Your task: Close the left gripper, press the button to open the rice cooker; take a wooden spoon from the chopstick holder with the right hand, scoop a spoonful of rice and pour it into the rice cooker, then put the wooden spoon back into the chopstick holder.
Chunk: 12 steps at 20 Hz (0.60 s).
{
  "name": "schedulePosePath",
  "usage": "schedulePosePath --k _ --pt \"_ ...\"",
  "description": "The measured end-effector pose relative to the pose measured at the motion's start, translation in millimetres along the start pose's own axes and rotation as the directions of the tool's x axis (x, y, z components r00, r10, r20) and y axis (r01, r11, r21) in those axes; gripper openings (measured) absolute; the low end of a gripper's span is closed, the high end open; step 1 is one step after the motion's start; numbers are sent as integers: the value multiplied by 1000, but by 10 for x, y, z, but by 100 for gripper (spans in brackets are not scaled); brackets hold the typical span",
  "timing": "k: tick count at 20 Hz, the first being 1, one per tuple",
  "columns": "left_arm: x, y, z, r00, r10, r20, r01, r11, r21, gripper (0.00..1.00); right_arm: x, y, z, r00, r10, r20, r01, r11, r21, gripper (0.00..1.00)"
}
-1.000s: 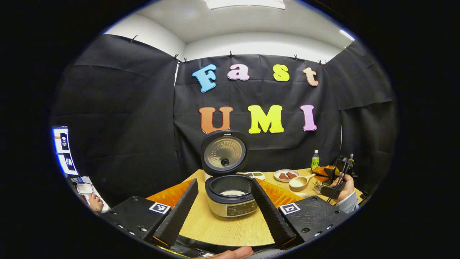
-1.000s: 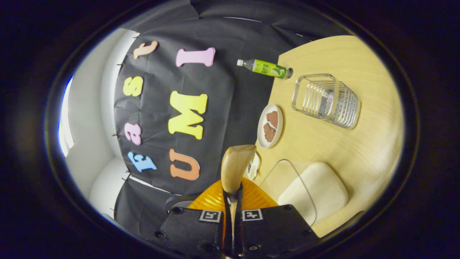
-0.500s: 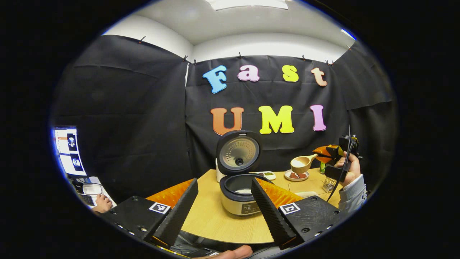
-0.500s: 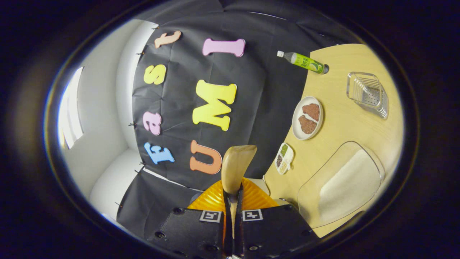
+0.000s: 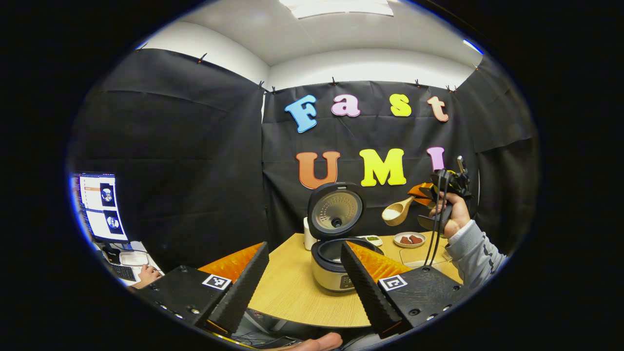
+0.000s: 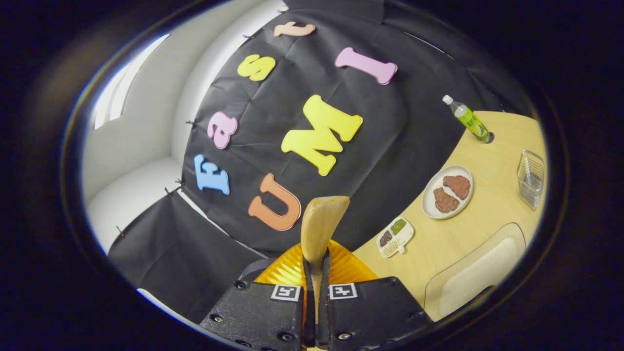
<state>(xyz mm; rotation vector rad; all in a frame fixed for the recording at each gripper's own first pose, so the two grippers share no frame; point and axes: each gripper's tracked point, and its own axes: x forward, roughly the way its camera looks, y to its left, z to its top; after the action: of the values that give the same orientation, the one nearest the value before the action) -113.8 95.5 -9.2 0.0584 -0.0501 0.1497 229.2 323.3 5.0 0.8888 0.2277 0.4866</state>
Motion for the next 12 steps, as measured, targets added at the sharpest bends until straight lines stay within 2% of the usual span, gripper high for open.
schedulePosePath --k 4,7,12 --pt "-48 31 1 1000 3 4 -3 1000 -3 95 247 169 -315 999 -37 -11 34 980 -194 8" --pt "-86 68 1 1000 2 2 -2 1000 -12 95 389 271 -484 999 -46 1 44 940 -340 8" --pt "-86 113 -29 1000 10 -4 -10 1000 -15 95 468 389 -708 999 -35 -15 23 875 -483 8"
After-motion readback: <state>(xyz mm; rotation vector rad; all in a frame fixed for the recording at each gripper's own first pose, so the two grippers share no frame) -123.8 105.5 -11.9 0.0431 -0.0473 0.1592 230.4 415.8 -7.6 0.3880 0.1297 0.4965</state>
